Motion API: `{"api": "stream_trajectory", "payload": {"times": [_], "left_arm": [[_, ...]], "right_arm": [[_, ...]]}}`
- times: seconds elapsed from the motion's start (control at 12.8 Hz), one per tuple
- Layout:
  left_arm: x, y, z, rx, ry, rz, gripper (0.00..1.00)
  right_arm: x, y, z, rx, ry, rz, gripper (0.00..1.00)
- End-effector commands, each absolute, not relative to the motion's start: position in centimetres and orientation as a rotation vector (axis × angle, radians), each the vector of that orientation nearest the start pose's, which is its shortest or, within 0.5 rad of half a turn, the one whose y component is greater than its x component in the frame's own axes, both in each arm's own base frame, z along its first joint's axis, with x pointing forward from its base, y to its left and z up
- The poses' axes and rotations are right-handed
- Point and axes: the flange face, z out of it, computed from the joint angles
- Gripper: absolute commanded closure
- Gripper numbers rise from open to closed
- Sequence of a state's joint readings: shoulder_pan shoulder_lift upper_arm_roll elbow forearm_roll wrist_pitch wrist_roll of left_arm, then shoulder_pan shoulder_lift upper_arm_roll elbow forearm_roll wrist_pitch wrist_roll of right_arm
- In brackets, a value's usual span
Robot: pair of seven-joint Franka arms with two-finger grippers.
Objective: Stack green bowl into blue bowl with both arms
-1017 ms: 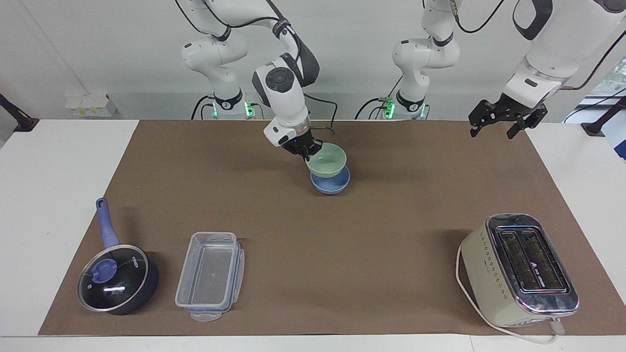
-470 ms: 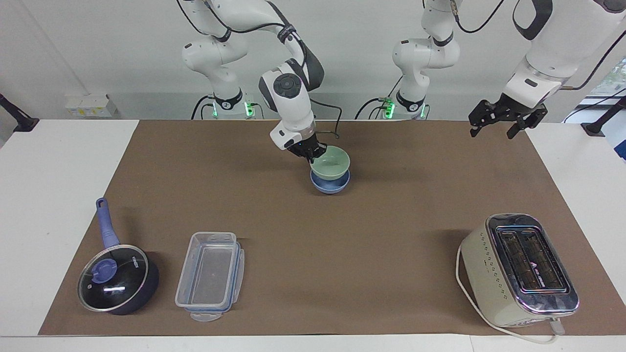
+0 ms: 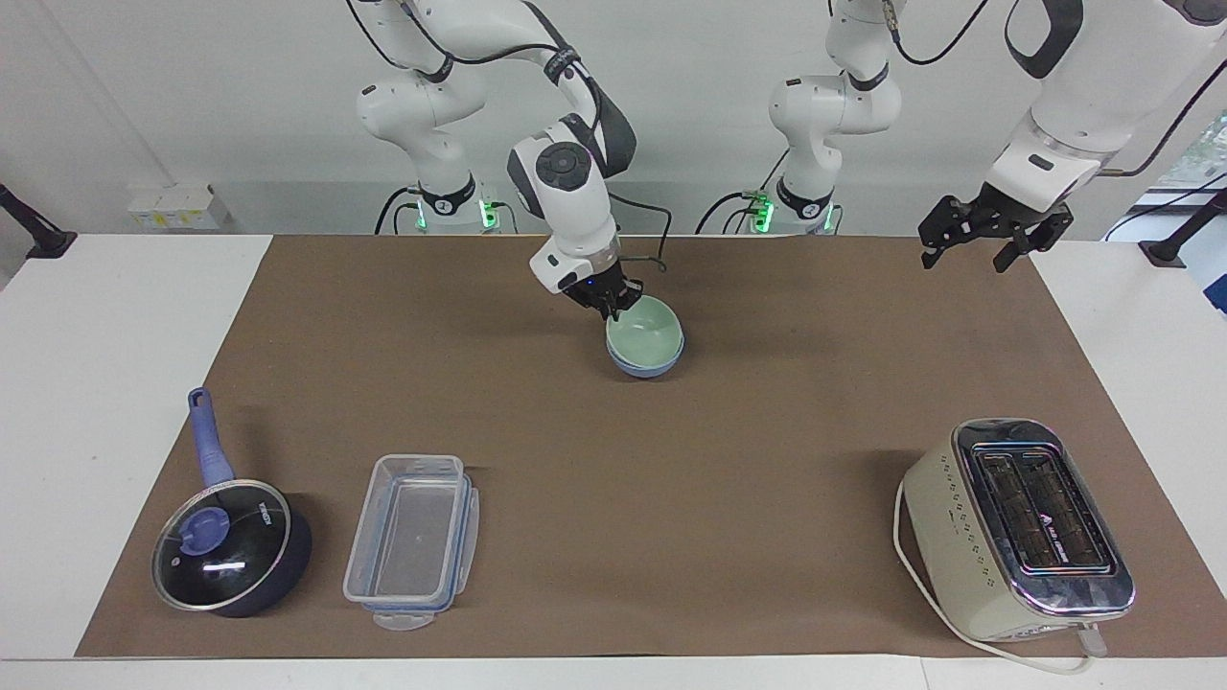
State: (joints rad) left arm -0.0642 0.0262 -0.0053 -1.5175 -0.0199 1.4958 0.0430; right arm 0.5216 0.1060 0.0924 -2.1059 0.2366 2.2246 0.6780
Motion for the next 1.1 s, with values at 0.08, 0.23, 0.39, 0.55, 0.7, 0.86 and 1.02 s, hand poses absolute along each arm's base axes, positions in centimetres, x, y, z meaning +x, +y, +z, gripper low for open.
{"api": "stream_trajectory", "payload": {"times": [0.08, 0.23, 0.39, 0.55, 0.7, 0.86, 1.02], "left_arm": [[55.1, -3.9, 63.3, -3.139, 0.184, 0.085, 0.00], [55.1, -3.9, 63.3, -3.139, 0.184, 0.087, 0.00], [55.1, -3.9, 63.3, -3.139, 0.184, 0.085, 0.00], [55.1, -3.9, 63.3, -3.139, 0.184, 0.087, 0.00], [55.1, -3.9, 63.3, -3.139, 0.184, 0.085, 0.00], [55.1, -3.9, 63.3, -3.141, 0.184, 0.085, 0.00], [55.1, -3.9, 63.3, -3.139, 0.184, 0.085, 0.00]], "right_arm": [[46.6, 33.6, 37.7, -2.922, 0.323, 0.140, 0.42], [47.0, 33.5, 38.6, -2.914, 0.325, 0.127, 0.19], [47.0, 33.5, 38.7, -2.918, 0.319, 0.121, 0.19], [47.1, 32.7, 40.3, -2.911, 0.320, 0.092, 0.20], [47.7, 30.4, 42.7, -2.903, 0.321, 0.066, 0.20], [48.3, 27.5, 44.9, -2.907, 0.233, 0.041, 0.20], [48.7, 24.7, 47.5, -2.907, 0.186, -0.011, 0.20]]}}
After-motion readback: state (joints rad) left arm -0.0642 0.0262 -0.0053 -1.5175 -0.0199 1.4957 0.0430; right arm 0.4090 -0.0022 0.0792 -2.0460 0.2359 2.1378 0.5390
